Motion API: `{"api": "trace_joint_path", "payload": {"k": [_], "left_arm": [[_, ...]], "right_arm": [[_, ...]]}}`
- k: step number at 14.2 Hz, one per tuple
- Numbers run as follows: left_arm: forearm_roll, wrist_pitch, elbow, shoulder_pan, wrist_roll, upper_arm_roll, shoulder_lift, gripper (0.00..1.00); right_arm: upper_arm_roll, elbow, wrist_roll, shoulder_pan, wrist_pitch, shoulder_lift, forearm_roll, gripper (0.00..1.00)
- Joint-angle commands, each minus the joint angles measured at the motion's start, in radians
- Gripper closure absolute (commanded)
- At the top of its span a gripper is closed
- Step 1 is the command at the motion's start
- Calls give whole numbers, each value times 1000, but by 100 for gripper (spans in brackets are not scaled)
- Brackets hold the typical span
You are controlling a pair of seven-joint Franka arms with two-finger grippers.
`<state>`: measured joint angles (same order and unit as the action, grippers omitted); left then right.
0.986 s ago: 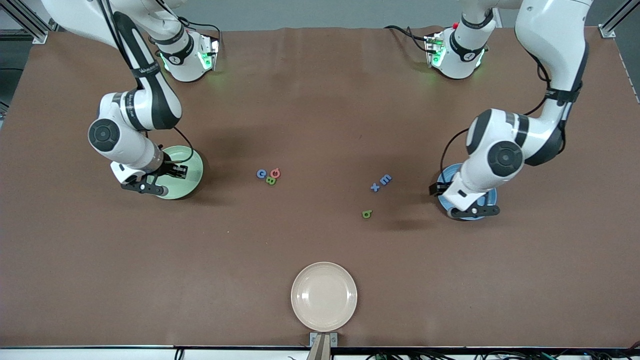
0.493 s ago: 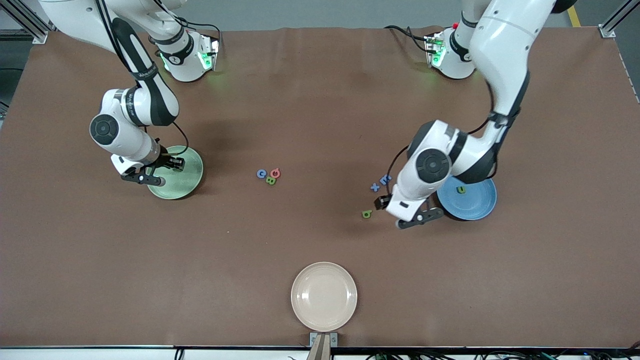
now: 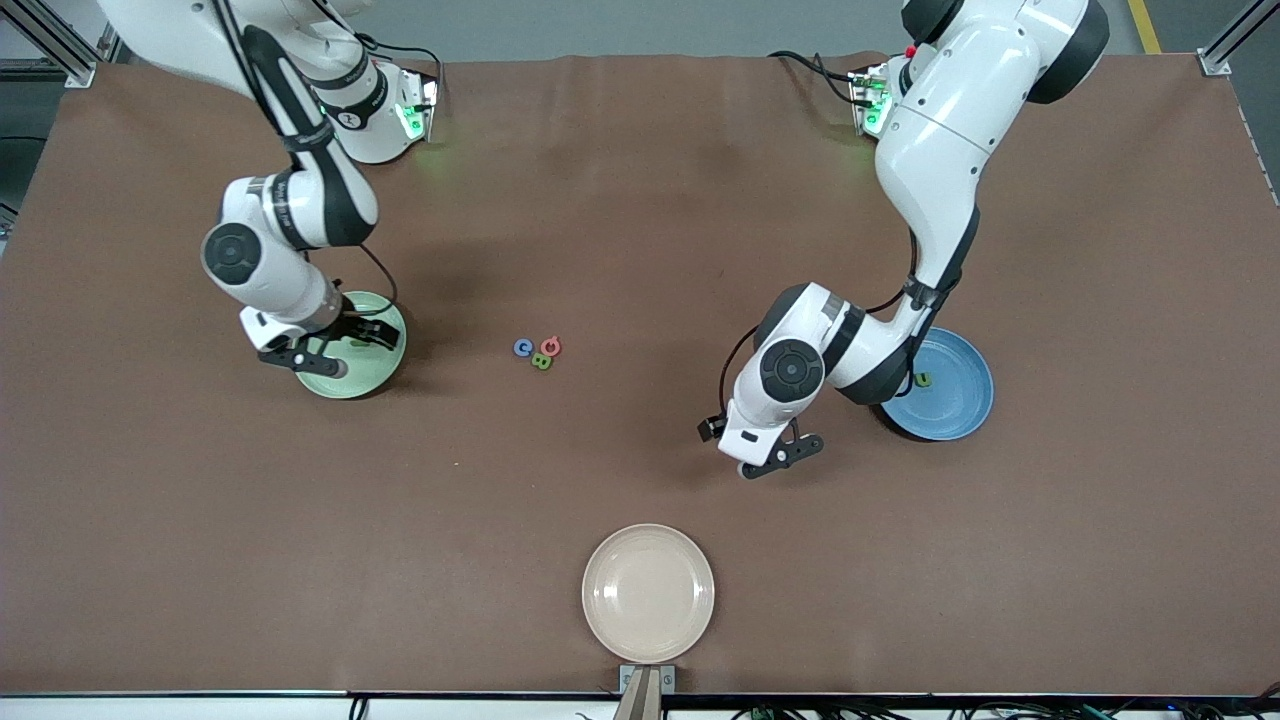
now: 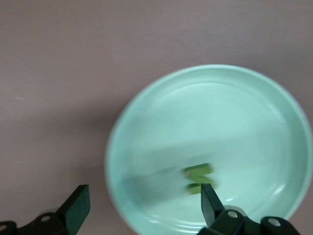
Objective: Sort upper and lower case letters into plates
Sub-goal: 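Reach the green b with the left gripper while the right gripper reaches the blue C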
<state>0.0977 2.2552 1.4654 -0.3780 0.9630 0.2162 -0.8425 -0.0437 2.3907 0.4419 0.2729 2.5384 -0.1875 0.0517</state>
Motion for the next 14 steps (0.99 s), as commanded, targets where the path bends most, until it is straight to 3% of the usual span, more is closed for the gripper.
{"api": "trace_joint_path", "payload": {"k": [1,3,5,7,9,12,14], "left_arm": [[17,17,-28,-13,17,-8,-21,0],[17,18,-26,-24,16,-12,-24,5],[19,18,-26,-25,17,-12,-26,18],[28,18,-25,-27,17,-12,-26,24],[31,18,-25,-33,16,-12,-26,30],[33,18,-25,-32,14,-12,-26,41],[33,18,-25,-32,11,-12,-26,41]], "right_arm": [[-4,-65,186,147,-7,-9,45,0],[-4,-143,311,218,-10,-65,53,0],[-4,-232,426,273,-10,-143,53,0],[-4,-303,504,311,-9,-214,53,0],[-4,-369,549,334,-10,-274,53,5],[-5,-390,545,342,-12,-300,44,7],[-7,-384,426,329,-58,-300,39,6]]}}
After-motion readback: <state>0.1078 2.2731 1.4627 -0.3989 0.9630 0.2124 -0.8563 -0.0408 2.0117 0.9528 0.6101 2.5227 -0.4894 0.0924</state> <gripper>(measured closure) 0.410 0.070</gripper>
